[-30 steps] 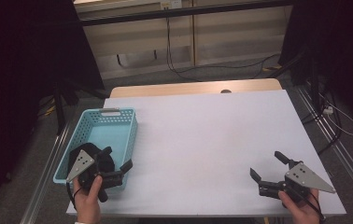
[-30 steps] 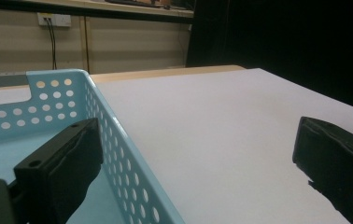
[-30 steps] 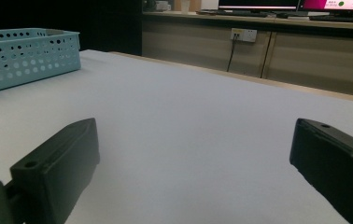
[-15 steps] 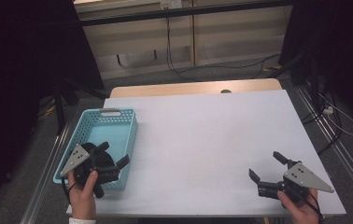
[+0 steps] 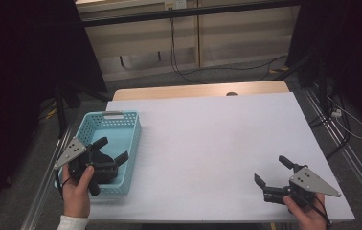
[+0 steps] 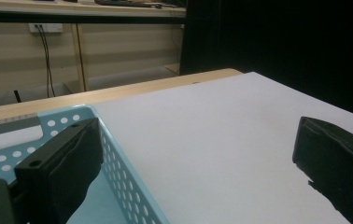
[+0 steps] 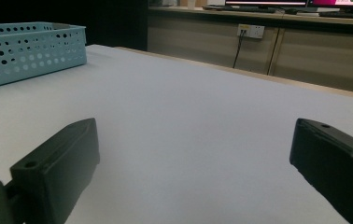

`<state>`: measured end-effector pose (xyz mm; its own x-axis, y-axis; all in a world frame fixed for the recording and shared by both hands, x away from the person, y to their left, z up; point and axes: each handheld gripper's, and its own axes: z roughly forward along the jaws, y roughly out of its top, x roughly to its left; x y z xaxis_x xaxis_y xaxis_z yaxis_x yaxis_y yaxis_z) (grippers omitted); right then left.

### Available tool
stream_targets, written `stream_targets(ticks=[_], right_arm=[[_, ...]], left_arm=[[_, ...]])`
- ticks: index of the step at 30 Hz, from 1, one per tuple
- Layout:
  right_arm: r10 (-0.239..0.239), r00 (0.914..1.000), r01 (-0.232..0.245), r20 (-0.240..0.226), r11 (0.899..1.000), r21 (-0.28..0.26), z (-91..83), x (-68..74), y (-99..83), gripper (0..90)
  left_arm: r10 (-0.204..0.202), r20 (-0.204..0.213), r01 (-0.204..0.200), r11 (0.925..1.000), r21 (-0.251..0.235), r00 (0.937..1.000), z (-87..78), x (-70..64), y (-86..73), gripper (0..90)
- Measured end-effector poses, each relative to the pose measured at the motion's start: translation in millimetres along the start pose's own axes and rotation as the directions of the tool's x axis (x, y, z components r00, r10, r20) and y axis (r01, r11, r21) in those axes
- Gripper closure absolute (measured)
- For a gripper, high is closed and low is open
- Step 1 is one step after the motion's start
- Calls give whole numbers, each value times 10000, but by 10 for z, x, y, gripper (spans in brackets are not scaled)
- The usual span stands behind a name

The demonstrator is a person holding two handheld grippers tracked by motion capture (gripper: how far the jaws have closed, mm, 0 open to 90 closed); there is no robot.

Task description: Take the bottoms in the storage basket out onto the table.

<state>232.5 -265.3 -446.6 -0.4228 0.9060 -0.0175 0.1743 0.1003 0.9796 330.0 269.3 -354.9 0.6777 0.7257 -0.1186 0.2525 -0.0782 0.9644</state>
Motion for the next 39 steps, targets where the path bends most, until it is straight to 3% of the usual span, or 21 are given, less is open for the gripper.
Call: stream_targets(ticks=[5, 22, 29, 35, 39], right_arm=[[13, 10000, -13, -47, 10000, 15, -1, 4, 1, 5], [-50, 9992, 52, -399, 10000, 47, 8, 28, -1, 6], [-69, 9988, 73, -490, 9999, 77, 20, 39, -1, 6], [-90, 9986, 95, -528, 9999, 95, 18, 39, -2, 6], [-87, 9984, 92, -560, 9999, 81, 17, 39, -2, 6]], left_arm=[[-89, -16, 89, 10000, 14, 10000, 1, 49, 40, 19], [503, 12, -502, 9959, 751, 9987, 87, 161, 177, 20], [530, 37, -531, 9929, 1061, 9986, 123, 241, 183, 25], [590, -60, -574, 9871, 1492, 9982, 155, 337, 161, 25], [743, -193, -693, 9793, 1902, 9971, 169, 420, 147, 25]])
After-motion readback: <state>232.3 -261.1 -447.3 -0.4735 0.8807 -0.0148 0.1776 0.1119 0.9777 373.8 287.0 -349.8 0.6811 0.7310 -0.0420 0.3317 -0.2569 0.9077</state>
